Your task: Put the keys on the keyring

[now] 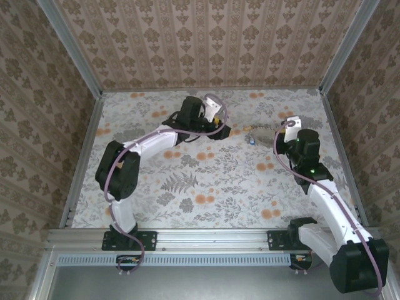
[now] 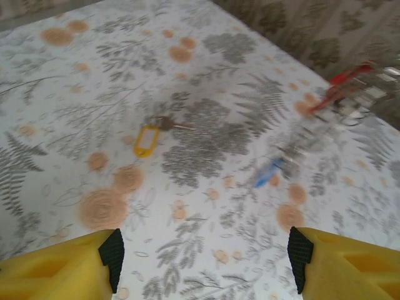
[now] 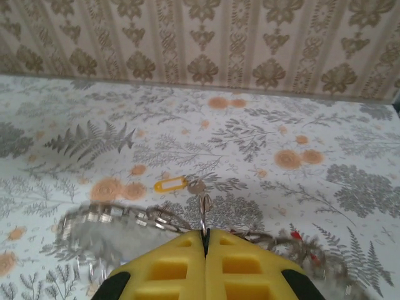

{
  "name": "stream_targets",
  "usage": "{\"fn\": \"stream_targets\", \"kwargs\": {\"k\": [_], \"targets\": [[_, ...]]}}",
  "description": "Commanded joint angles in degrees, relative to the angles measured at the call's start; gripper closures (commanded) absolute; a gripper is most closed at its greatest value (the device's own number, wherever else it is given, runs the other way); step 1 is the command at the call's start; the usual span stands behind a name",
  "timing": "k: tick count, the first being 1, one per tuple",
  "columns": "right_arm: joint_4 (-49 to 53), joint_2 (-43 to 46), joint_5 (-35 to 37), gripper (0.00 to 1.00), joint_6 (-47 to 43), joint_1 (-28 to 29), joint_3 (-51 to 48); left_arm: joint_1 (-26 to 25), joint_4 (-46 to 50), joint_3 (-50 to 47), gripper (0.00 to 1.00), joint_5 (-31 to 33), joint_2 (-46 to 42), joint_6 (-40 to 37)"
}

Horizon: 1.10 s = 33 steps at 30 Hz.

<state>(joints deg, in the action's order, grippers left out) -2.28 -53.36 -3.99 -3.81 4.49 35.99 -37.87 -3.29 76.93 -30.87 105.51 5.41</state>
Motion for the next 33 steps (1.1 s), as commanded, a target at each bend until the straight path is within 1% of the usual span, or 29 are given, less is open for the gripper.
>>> {"fn": "stream_targets", "kwargs": {"k": [1, 3, 5, 8, 10, 12, 15, 17, 21, 24, 29, 33], "targets": [[-6.0, 1.6, -8.0, 1.0, -6.7, 1.3, 1.7, -0.7, -9.3, -3.9, 0.28, -8.2, -8.4, -6.4], [-6.3, 2.0, -12.4, 1.0, -9.1, 2.4, 1.2, -0.8, -7.7, -5.0, 0.32, -10.0, -11.3, -9.6], [-5.8, 2.2, -16.6, 1.0, -12.3, 4.7, 1.1, -1.0, -4.0, -5.2, 0.36, -11.9, -13.8, -13.2], [-4.9, 2.1, -20.6, 1.0, -16.4, 8.4, 0.8, -1.5, 2.2, -5.2, 0.39, -13.8, -17.2, -18.1], [-5.8, 2.0, -23.5, 1.0, -17.2, 9.9, 0.3, -1.6, 5.4, -5.4, 0.39, -14.1, -19.5, -20.7], [-7.8, 1.8, -28.2, 1.0, -17.3, 10.8, -0.4, -1.7, 8.0, -6.0, 0.41, -14.1, -22.1, -22.8], [-9.0, 1.3, -34.4, 1.0, -18.3, 12.8, -0.6, -1.8, 9.8, -8.3, 0.45, -13.5, -25.5, -25.1], [-8.9, 1.0, -37.1, 1.0, -18.9, 14.3, -0.2, -1.8, 10.2, -10.2, 0.47, -14.0, -27.3, -26.5], [-11.4, 0.7, -40.3, 1.0, -16.5, 16.1, -0.5, -2.0, 10.0, -13.8, 0.49, -15.4, -29.5, -27.0], [-13.4, 0.4, -41.2, 1.0, -14.7, 17.5, -1.1, -3.0, 10.1, -15.4, 0.51, -16.1, -29.5, -28.2], [-15.1, -0.5, -41.7, 1.0, -13.2, 19.0, -1.5, -5.2, 9.2, -16.7, 0.54, -14.2, -29.1, -29.6], [-15.8, -1.2, -41.7, 1.0, -12.7, 19.5, -1.5, -5.7, 9.1, -16.9, 0.59, -13.4, -29.0, -29.6]]}}
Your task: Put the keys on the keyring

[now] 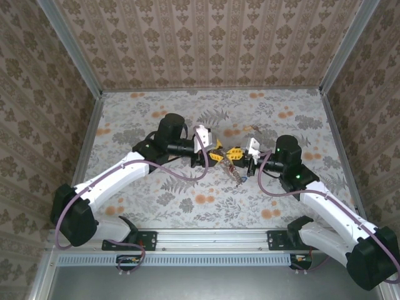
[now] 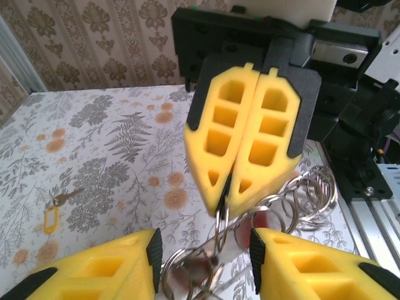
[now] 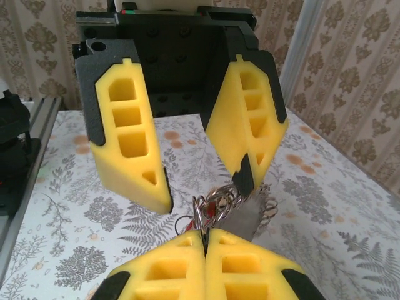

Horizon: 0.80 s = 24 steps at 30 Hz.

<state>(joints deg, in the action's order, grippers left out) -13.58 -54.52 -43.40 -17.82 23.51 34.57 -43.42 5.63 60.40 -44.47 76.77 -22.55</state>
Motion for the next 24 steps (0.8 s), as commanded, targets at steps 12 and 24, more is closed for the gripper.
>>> {"fn": "stream_targets", "kwargs": {"k": [12, 24], "targets": [[-5.5, -1.0, -2.6, 1.0, 2.0, 1.1, 0.1, -0.7, 1.5, -1.7, 0.82, 2.4, -1.9, -3.7], [-5.1, -1.7, -2.5, 1.0, 1.6, 1.2, 0.0, -1.4, 1.9, -1.0, 1.0, 0.0, -2.4, -4.7]]}}
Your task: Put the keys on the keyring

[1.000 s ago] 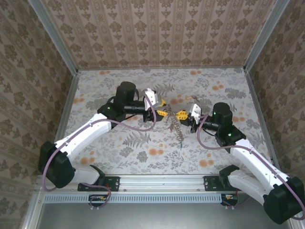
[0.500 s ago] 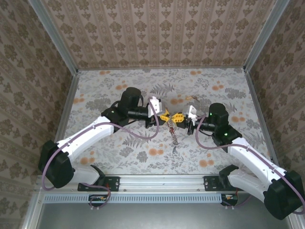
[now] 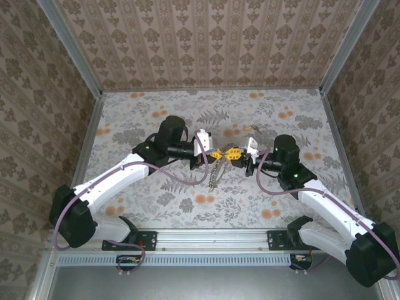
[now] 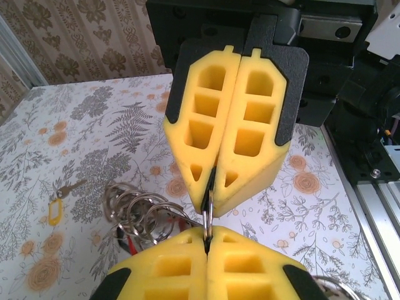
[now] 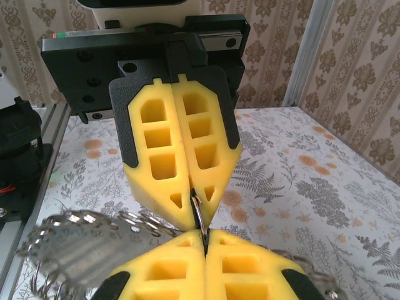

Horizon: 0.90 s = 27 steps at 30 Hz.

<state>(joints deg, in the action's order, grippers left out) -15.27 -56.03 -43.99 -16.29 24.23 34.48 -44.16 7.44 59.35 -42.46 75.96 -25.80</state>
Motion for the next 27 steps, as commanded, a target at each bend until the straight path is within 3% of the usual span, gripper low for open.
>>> {"fn": "stream_targets", "kwargs": {"k": [1, 2, 4, 6, 9, 13, 15, 16, 18, 21, 22, 23, 27], "targets": [[-3.4, -0.2, -1.7, 1.0, 0.1, 0.5, 0.1, -0.6, 0.2, 0.1, 1.0, -1.7, -1.8, -1.7], [-3.2, -0.2, -1.4, 0.97, 0.0, 0.4, 0.0, -0.6, 0.2, 0.0, 1.0, -1.4, -2.0, -1.8], [-3.2, 0.0, -1.0, 0.77, -0.8, 0.4, -0.3, -0.6, 0.4, -0.4, 1.0, -1.2, -2.6, -2.7], [-4.3, -0.4, -1.7, 0.73, -0.4, -0.3, -0.6, -0.6, 0.4, -1.2, 1.0, -0.9, -3.4, -4.4], [-4.6, -2.8, -7.1, 0.55, 0.8, -2.3, 1.6, -0.5, 0.1, -2.3, 1.0, 1.0, -4.9, -5.3], [-8.0, -7.0, -9.3, 0.51, 5.6, -4.9, 4.9, 0.1, 2.2, -2.6, 1.0, 3.3, -6.2, -6.3], [-8.4, -9.4, -1.8, 0.51, 9.6, -5.2, 7.5, 0.4, 4.2, -2.6, 1.0, 4.2, -6.8, -6.6], [-8.3, -10.2, 3.8, 0.45, 12.6, -5.2, 8.6, 0.5, 5.0, -2.6, 1.0, 4.7, -7.0, -6.7], [-5.5, -12.3, 20.0, 0.35, 20.0, -5.4, 11.6, 0.8, 6.1, -3.4, 1.0, 5.3, -8.2, -6.6], [5.5, -17.1, 42.0, 0.37, 29.9, -5.6, 17.8, 1.3, 6.2, -5.4, 1.0, 7.2, -10.6, -6.0], [9.9, -19.1, 46.2, 0.38, 33.0, -6.2, 20.1, 1.6, 6.0, -6.0, 1.0, 7.2, -11.5, -5.6], [15.5, -21.8, 48.9, 0.4, 36.5, -7.3, 23.5, 2.0, 5.9, -6.8, 1.0, 7.2, -12.4, -5.1], [28.0, -34.1, 47.8, 0.47, 41.9, -11.9, 33.7, 4.0, 7.2, -8.3, 1.0, 6.8, -14.7, -2.9]]}}
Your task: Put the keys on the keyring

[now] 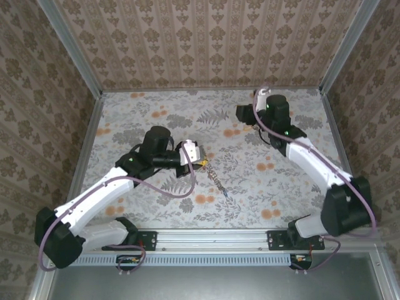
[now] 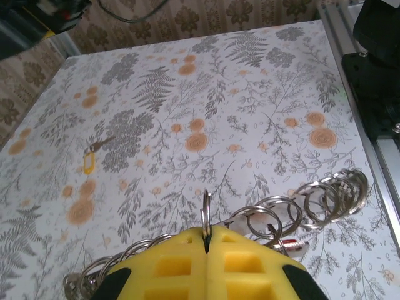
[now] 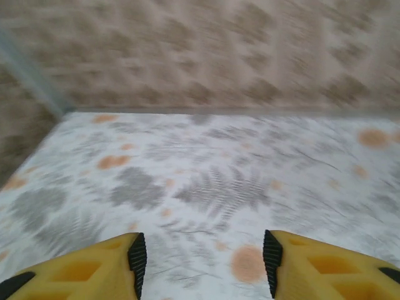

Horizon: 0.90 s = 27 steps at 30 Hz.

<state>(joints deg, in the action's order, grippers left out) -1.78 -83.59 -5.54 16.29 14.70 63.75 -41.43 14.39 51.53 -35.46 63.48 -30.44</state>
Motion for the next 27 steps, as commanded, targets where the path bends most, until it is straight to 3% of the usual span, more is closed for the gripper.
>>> {"fn": "stream_targets", "kwargs": {"k": [1, 12, 22, 27], "targets": [[15.3, -8.7, 9.9, 0.48, 9.1, -3.0, 5.9, 1.5, 0.8, -0.6, 1.0, -0.3, -2.6, 2.2], [31.1, -36.2, 9.4, 0.55, 10.2, -7.2, 30.0, 2.2, 3.6, -3.7, 1.0, 0.0, -9.3, 5.0], [37.5, -42.8, 14.4, 0.58, 13.6, -5.6, 35.2, 2.2, 3.7, -6.4, 1.0, 1.3, -12.3, 7.4], [38.4, -45.7, 13.7, 0.68, 11.2, -5.4, 37.8, 2.2, 2.4, -8.0, 1.0, 1.4, -13.9, 9.2]]}}
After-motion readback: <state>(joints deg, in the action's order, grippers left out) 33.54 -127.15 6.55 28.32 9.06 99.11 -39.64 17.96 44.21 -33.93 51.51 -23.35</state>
